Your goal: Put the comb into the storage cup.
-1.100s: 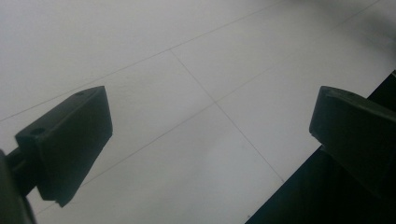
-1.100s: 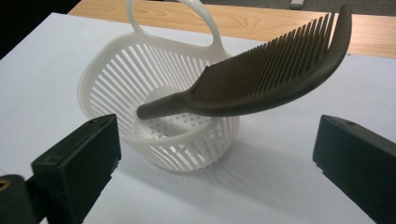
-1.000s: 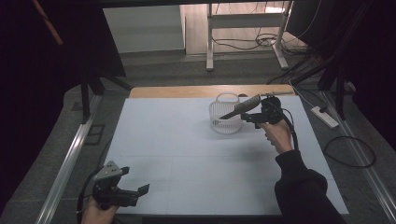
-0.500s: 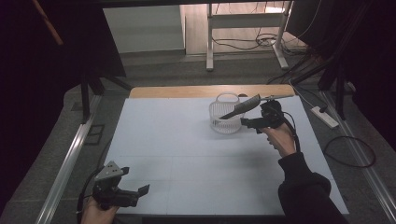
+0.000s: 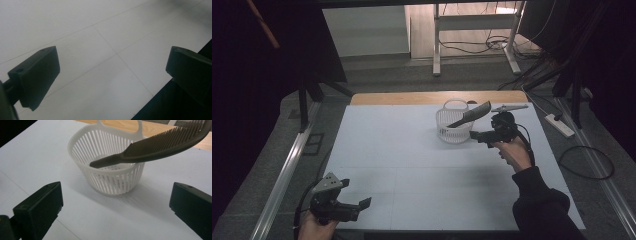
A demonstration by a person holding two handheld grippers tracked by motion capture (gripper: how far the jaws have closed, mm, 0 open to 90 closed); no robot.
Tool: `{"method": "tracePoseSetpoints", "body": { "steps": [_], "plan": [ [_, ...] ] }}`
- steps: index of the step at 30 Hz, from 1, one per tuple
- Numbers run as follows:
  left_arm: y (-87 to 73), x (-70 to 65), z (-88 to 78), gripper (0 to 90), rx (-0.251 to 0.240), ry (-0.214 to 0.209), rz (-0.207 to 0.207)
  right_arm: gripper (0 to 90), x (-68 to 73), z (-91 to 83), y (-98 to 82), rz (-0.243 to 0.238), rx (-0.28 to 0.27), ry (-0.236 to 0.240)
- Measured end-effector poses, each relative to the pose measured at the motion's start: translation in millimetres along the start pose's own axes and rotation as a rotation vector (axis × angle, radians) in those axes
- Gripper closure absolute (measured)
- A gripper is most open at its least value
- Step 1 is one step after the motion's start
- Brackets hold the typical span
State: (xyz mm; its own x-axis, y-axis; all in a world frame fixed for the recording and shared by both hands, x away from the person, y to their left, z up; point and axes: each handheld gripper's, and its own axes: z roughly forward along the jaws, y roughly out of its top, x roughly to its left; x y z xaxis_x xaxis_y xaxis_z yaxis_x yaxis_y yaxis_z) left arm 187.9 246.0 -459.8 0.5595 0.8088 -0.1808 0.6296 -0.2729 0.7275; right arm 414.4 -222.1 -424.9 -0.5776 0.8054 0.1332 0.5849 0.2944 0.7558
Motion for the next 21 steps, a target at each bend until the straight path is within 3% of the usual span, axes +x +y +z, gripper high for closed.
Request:
{"method": "tracePoseSetpoints", "body": {
  "steps": [8,14,21],
  "plan": [
    [-0.2,0.7,0.2,0.3,0.000,-0.003,-0.006,0.0,6.0,-3.4,-7.7,-0.018,0.015,0.003],
    [-0.2,1.1,0.1,0.2,-0.002,-0.008,-0.006,0.4,9.5,-6.2,-14.4,-0.020,0.036,0.031],
    [-0.5,2.3,-0.3,0.2,-0.005,-0.017,-0.011,0.4,15.4,-10.7,-19.9,-0.061,0.058,0.030]
  ]
}}
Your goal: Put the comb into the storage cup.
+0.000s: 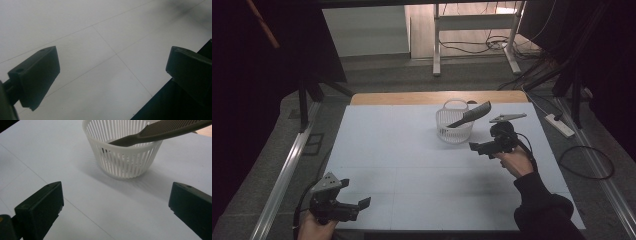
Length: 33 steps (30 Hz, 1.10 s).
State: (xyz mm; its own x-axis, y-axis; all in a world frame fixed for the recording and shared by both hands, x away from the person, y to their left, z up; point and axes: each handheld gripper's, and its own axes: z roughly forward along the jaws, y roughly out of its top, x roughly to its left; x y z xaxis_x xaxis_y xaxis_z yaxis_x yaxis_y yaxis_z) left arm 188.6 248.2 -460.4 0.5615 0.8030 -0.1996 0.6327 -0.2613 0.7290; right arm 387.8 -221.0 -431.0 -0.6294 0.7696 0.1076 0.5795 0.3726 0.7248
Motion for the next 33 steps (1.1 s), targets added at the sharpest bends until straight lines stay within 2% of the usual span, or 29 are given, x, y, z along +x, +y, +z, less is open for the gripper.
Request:
{"method": "tracePoseSetpoints", "body": {
  "steps": [15,24,33],
  "plan": [
    [-0.5,1.3,-0.3,0.1,-0.003,-0.011,-0.008,0.0,15.1,-10.1,-16.2,-0.013,-0.008,0.043],
    [-0.7,1.5,-0.7,0.2,-0.007,-0.023,-0.002,0.0,26.7,-16.1,-26.5,-0.058,0.007,0.033],
    [-0.9,2.0,-1.1,0.2,-0.012,-0.028,-0.004,0.0,30.0,-26.1,-40.5,-0.056,0.010,0.034]
  ]
}}
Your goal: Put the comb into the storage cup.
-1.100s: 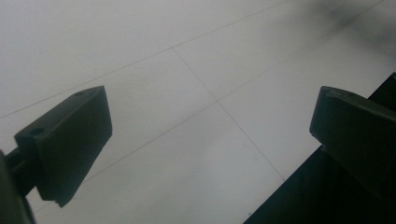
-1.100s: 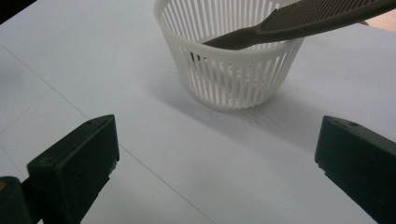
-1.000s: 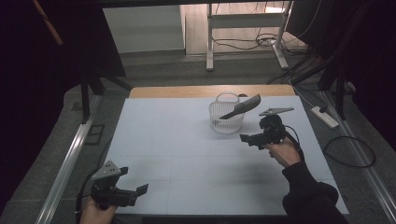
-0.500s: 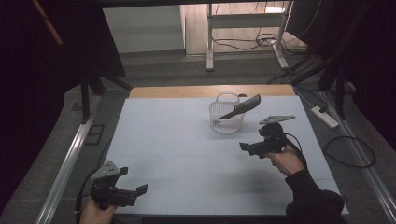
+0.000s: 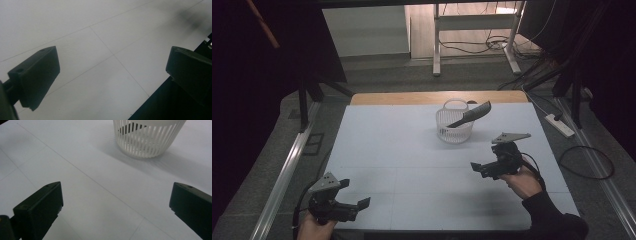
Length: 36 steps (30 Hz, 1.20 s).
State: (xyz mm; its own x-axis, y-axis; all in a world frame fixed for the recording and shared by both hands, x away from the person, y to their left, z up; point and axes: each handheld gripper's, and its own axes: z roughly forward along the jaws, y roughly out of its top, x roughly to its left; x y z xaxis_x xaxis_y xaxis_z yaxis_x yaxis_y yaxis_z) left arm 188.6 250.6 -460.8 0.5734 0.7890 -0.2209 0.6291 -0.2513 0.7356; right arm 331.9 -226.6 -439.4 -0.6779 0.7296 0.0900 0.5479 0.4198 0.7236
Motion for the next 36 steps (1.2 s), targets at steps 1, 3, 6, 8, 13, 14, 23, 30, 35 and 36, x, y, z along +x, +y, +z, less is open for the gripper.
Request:
{"method": "tracePoseSetpoints", "body": {
  "steps": [1,3,6,8,13,14,23,30,35,36],
  "plan": [
    [0.0,-0.1,-0.1,0.2,-0.001,0.000,0.001,0.0,0.1,-1.7,-1.5,-0.003,0.000,0.001],
    [0.0,-0.6,-0.2,0.2,-0.001,0.002,0.004,0.0,0.7,-4.6,-3.9,-0.004,0.000,-0.001],
    [0.0,-0.4,-0.6,0.2,-0.004,0.003,0.004,0.0,1.5,-9.7,-8.7,-0.007,0.000,0.003],
    [0.0,-0.2,-0.7,0.2,-0.005,0.003,0.002,0.0,2.0,-12.4,-11.7,-0.007,-0.001,0.003],
    [0.1,-0.5,-0.9,0.2,-0.006,0.007,0.004,0.0,2.9,-18.6,-18.2,-0.008,-0.002,-0.003],
    [0.1,-0.6,-0.9,0.2,-0.008,0.008,0.003,0.0,3.0,-20.1,-19.9,-0.008,-0.002,-0.005],
    [0.1,-0.9,-2.0,0.2,-0.009,0.021,0.004,0.0,2.5,-31.5,-32.3,0.003,0.007,-0.029],
    [-0.2,0.5,-3.4,0.0,-0.008,0.035,-0.004,0.0,0.9,-40.4,-42.9,0.020,0.012,-0.036],
    [-0.2,0.2,-2.6,0.0,0.001,0.035,0.001,0.0,-0.3,-47.1,-50.1,0.024,0.015,-0.047],
    [-0.3,0.4,-2.6,0.0,0.002,0.035,0.000,0.0,-0.3,-48.1,-51.2,0.026,0.015,-0.048]
  ]
}}
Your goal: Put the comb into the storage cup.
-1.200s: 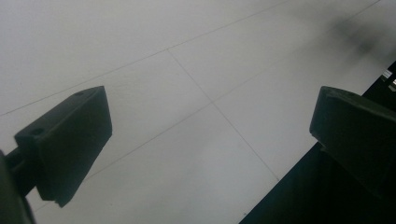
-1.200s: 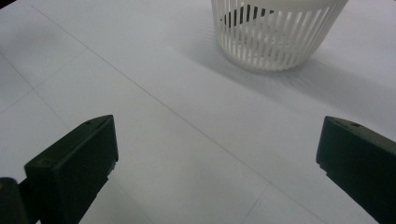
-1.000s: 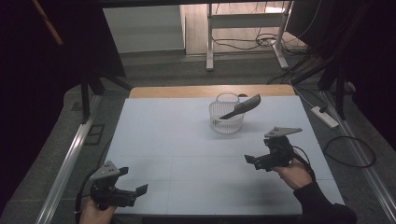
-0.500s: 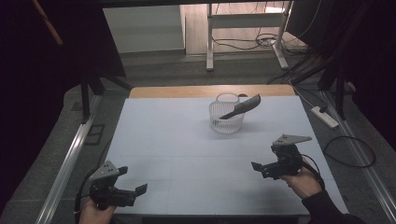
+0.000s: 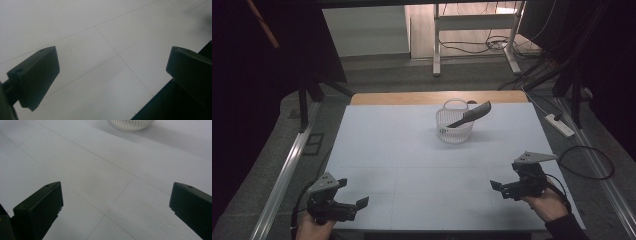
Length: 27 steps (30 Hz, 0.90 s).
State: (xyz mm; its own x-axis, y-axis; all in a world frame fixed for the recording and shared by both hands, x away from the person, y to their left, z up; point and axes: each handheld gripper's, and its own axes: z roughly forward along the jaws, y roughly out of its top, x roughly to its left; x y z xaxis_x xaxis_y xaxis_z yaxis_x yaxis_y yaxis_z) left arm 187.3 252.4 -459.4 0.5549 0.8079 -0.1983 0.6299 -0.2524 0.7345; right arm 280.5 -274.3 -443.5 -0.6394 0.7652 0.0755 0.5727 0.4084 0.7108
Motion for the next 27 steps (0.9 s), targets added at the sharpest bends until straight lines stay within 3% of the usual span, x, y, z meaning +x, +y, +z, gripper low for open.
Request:
{"method": "tracePoseSetpoints", "body": {
  "steps": [27],
  "plan": [
    [-0.7,1.8,0.1,0.0,-0.003,-0.008,-0.009,0.0,-7.7,-33.0,-38.0,0.061,0.012,-0.067]
  ]
}}
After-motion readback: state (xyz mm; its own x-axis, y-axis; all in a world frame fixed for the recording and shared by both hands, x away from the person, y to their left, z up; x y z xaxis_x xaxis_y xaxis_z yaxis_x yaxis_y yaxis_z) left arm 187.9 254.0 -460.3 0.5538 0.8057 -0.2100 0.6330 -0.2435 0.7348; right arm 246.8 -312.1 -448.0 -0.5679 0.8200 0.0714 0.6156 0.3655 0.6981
